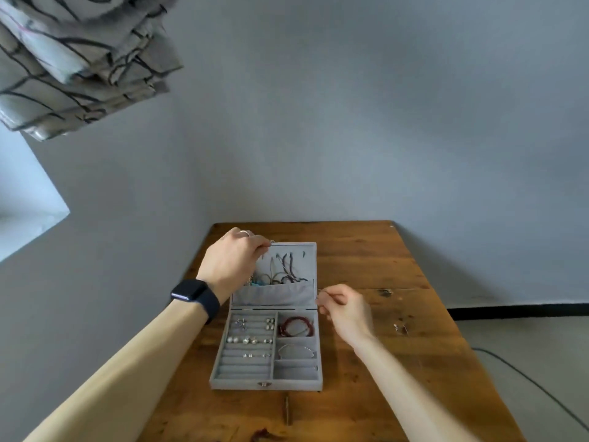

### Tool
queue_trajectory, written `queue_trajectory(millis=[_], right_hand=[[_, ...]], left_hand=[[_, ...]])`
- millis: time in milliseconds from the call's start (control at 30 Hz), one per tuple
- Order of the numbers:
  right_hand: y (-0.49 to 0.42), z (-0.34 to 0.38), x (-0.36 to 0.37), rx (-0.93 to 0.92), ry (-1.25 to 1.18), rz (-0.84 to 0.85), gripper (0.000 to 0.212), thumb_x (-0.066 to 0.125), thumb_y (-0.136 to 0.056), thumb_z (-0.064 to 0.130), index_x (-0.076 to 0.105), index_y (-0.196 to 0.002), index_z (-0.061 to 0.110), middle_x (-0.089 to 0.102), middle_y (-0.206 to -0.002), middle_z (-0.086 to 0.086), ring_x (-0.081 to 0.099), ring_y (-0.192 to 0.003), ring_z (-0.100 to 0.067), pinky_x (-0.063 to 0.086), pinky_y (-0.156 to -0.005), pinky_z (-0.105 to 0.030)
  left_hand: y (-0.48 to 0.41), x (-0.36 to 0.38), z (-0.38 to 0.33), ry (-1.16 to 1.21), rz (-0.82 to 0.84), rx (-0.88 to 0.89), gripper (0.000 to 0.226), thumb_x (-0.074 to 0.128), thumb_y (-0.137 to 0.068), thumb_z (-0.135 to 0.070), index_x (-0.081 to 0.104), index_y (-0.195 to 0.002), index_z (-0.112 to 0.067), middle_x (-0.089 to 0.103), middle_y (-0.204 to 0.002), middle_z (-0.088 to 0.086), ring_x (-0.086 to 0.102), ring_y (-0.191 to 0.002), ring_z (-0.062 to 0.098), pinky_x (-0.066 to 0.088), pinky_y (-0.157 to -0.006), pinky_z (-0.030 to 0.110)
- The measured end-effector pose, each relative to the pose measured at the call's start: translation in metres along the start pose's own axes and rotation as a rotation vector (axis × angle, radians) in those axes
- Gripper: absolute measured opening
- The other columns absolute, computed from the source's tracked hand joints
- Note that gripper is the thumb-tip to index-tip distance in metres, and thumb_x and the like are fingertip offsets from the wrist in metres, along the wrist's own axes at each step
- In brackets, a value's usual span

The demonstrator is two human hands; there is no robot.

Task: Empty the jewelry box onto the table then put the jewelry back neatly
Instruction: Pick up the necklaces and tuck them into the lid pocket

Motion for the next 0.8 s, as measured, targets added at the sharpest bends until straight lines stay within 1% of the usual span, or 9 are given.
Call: queue_trajectory(millis=[100, 233, 300, 367, 467, 567, 633, 700, 800], right_hand=[[-0.040, 0.016, 0.013, -0.096, 0.135, -0.037, 0.004, 0.068, -0.093, 0.029, 0.070, -0.096, 0.027, 0.068, -0.098, 0.013, 0.060, -0.092, 0.000, 0.043, -0.074, -0.012], [-0.072, 0.022, 0.030, -0.149, 0.152, -0.034, 0.005, 0.064, -0.096, 0.025, 0.069, -0.096, 0.023, 0.068, -0.100, 0.009, 0.061, -0.095, -0.008, 0.046, -0.080, -0.018], [-0.078, 0.026, 0.039, -0.206, 0.220, -0.033, 0.006, 0.061, -0.096, 0.024, 0.066, -0.093, 0.025, 0.068, -0.094, 0.010, 0.061, -0.090, -0.008, 0.046, -0.075, -0.019], [-0.079, 0.031, 0.041, -0.288, 0.326, -0.087, 0.008, 0.060, -0.096, 0.021, 0.065, -0.091, 0.025, 0.065, -0.089, 0.009, 0.059, -0.081, -0.009, 0.043, -0.069, -0.023], [-0.080, 0.035, 0.042, -0.353, 0.378, -0.134, 0.008, 0.062, -0.094, 0.016, 0.066, -0.091, 0.023, 0.063, -0.086, 0.008, 0.055, -0.074, -0.004, 0.034, -0.062, -0.009], [-0.084, 0.029, 0.040, -0.312, 0.291, -0.101, 0.012, 0.065, -0.091, 0.014, 0.067, -0.096, 0.025, 0.065, -0.092, 0.009, 0.058, -0.081, -0.005, 0.036, -0.065, -0.005], [-0.084, 0.026, 0.040, -0.291, 0.237, -0.068, 0.020, 0.066, -0.090, 0.013, 0.063, -0.101, 0.030, 0.065, -0.098, 0.011, 0.060, -0.087, -0.006, 0.037, -0.068, -0.008], [-0.085, 0.023, 0.042, -0.257, 0.187, -0.029, 0.031, 0.068, -0.089, 0.014, 0.055, -0.103, 0.038, 0.062, -0.103, 0.017, 0.061, -0.091, -0.003, 0.041, -0.069, -0.014], [-0.090, 0.010, 0.043, -0.104, 0.033, 0.024, 0.050, 0.073, -0.084, 0.013, 0.043, -0.108, 0.044, 0.060, -0.105, 0.020, 0.063, -0.087, 0.004, 0.045, -0.061, -0.009]], left_hand=[[-0.020, -0.008, 0.002, 0.008, -0.104, 0.028, 0.020, 0.061, -0.099, -0.025, 0.076, -0.110, -0.022, 0.074, -0.102, -0.001, 0.059, -0.098, 0.023, 0.052, -0.070, 0.033], [-0.039, -0.004, 0.004, -0.007, -0.148, 0.058, 0.018, 0.064, -0.097, -0.024, 0.077, -0.108, -0.021, 0.074, -0.094, 0.000, 0.060, -0.091, 0.024, 0.051, -0.064, 0.032], [-0.046, 0.000, 0.002, -0.001, -0.145, 0.088, 0.016, 0.065, -0.096, -0.022, 0.078, -0.106, -0.020, 0.074, -0.093, 0.000, 0.061, -0.087, 0.024, 0.052, -0.062, 0.032], [-0.050, 0.005, 0.000, 0.004, -0.145, 0.117, 0.014, 0.067, -0.095, -0.020, 0.078, -0.103, -0.020, 0.075, -0.093, 0.000, 0.061, -0.085, 0.024, 0.052, -0.060, 0.032], [-0.054, 0.013, -0.003, 0.017, -0.139, 0.131, 0.015, 0.066, -0.095, -0.019, 0.078, -0.105, -0.020, 0.074, -0.096, -0.001, 0.062, -0.086, 0.023, 0.053, -0.061, 0.033], [-0.058, 0.023, -0.006, 0.030, -0.104, 0.134, 0.019, 0.061, -0.099, -0.020, 0.076, -0.110, -0.020, 0.073, -0.100, -0.001, 0.061, -0.092, 0.023, 0.053, -0.064, 0.034], [-0.059, 0.029, -0.008, 0.035, -0.085, 0.137, 0.020, 0.059, -0.100, -0.021, 0.075, -0.113, -0.020, 0.073, -0.102, 0.000, 0.060, -0.094, 0.023, 0.053, -0.067, 0.034], [-0.062, 0.033, -0.011, 0.037, -0.073, 0.145, 0.021, 0.058, -0.101, -0.022, 0.074, -0.114, -0.019, 0.073, -0.103, 0.001, 0.060, -0.093, 0.023, 0.053, -0.067, 0.035], [-0.069, 0.038, -0.016, 0.034, -0.042, 0.149, 0.024, 0.054, -0.103, -0.022, 0.073, -0.117, -0.019, 0.072, -0.105, 0.002, 0.058, -0.093, 0.022, 0.052, -0.068, 0.036]])
Point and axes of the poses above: each hand's wrist, its own y-axis away from the middle knuckle, its own x-axis out of the palm, z = x × y, the point moved 10 cm from there along -y, towards the middle knuckle
